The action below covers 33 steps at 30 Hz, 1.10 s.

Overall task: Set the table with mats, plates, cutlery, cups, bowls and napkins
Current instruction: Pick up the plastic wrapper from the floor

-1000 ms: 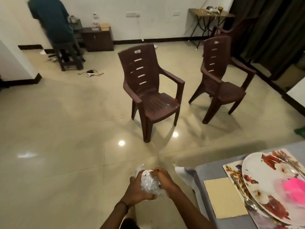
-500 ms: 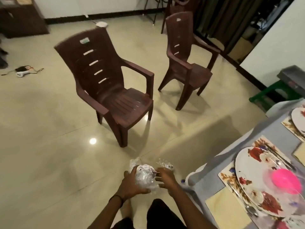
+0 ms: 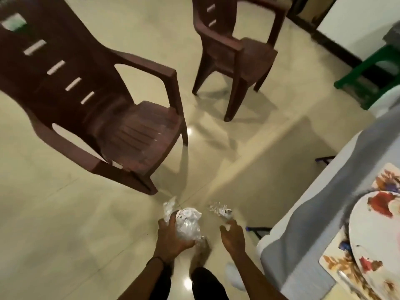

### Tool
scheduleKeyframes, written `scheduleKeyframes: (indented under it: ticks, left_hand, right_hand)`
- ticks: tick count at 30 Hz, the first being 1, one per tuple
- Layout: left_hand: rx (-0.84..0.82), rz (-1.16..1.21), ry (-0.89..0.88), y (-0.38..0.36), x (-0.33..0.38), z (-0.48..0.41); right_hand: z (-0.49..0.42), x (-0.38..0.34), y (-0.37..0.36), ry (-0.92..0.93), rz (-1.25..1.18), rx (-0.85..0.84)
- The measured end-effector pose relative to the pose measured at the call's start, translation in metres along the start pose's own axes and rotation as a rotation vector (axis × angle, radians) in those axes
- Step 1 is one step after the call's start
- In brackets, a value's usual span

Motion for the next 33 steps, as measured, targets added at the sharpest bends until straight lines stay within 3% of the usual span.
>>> scheduleKeyframes:
  ticks: [4,11,21,25,30,33]
  left_hand:
    - [-0.016,-0.098,-0.084,-0.039,-0.001,-0.08]
    - [-0.12,-0.237,-0.236,-0.15,-0.05,-0.264]
    - [-0.188,-0.399,-0.393,-0.254,-0.104,-0.419]
    - [-0.208,-0.391,-0.397,-0.263,-0.111,-0.429]
    - [-0.224,-0.347,-0.355,-0.228,-0.103,-0.398]
    - [-0.209,-0.304,-0.321,-0.183,-0.08,-0.358]
  right_hand:
    - [-0.069,0.014,-0.031,0.098,0.072,0.062]
    - [-0.246,0.115,-0.136,0.096,0.271,0.073]
    - [-0.402,0.242,-0.222,0.095,0.91,-0.086]
    - [-0.413,0.266,-0.25,0.181,0.861,-0.024]
    - [-0.373,0.205,-0.221,0.041,0.495,0.016]
    - [-0.332,0.151,-0.182,0.06,0.323,0.041]
Point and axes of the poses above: each hand's wrist, its own z-axis away from the middle knuckle, its own y-axis out of the back of the hand, x = y × z, the point moved 1 cm from there along -z, towards the middle knuckle, and after that the axes turned 8 degrees about y, right-handed, at the moved point
